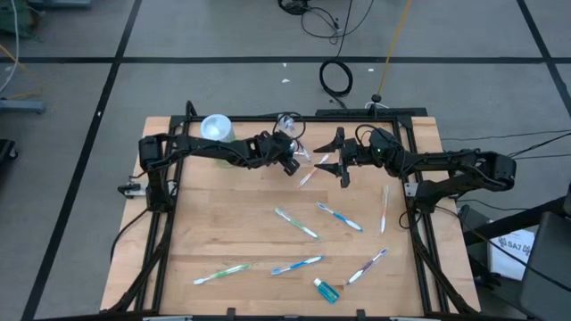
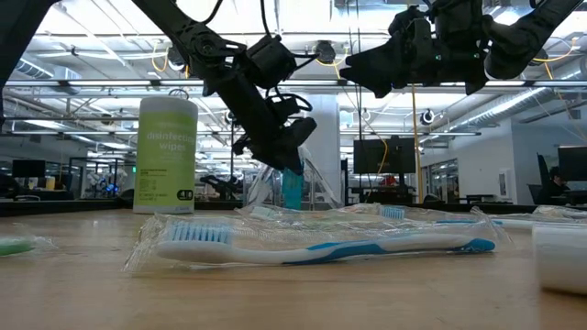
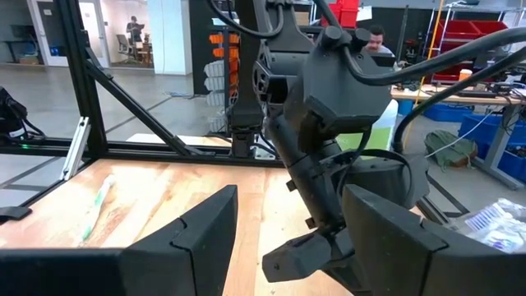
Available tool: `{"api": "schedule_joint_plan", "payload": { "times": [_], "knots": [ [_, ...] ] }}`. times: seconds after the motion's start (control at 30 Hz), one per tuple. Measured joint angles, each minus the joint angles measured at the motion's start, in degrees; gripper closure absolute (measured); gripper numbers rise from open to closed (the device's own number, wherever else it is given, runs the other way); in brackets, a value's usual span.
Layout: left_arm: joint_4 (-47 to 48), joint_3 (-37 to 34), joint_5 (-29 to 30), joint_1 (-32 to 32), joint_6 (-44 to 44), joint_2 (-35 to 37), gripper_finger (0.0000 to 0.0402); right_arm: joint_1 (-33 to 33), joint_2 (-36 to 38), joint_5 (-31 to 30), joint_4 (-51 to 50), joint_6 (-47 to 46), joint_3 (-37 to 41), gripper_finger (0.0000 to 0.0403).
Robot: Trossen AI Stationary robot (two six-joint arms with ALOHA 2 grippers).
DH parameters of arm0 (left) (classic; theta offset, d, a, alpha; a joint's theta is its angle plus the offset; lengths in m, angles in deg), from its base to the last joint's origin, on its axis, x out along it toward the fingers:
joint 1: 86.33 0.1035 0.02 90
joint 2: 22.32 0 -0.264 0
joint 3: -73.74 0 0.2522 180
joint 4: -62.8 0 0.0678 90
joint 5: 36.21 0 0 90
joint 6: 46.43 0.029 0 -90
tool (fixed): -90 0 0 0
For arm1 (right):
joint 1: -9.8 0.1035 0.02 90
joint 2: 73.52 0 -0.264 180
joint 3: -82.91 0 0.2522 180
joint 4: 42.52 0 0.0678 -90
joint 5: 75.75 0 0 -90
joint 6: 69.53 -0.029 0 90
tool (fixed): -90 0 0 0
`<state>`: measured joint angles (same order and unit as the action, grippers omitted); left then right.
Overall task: Pick & Place toothbrushing station
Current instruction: Put the top mouthwash into the transparent organizer
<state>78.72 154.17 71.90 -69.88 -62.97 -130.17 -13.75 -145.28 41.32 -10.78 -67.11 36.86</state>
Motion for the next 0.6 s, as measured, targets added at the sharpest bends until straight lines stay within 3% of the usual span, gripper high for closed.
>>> {"api": "schedule_joint_plan", "payload": {
  "times": [0.23,0.6],
  "knots": [
    [0.0,0.0,-1.1,0.0,3.5,0.0,0.0274,0.0,0.0,0.0,0.0,0.0,0.0,0.0190],
    [-0.6,0.0,-0.1,0.0,2.9,0.0,0.0204,0.0,0.0,0.0,0.0,0.0,0.0,0.0190]
  ]
}}
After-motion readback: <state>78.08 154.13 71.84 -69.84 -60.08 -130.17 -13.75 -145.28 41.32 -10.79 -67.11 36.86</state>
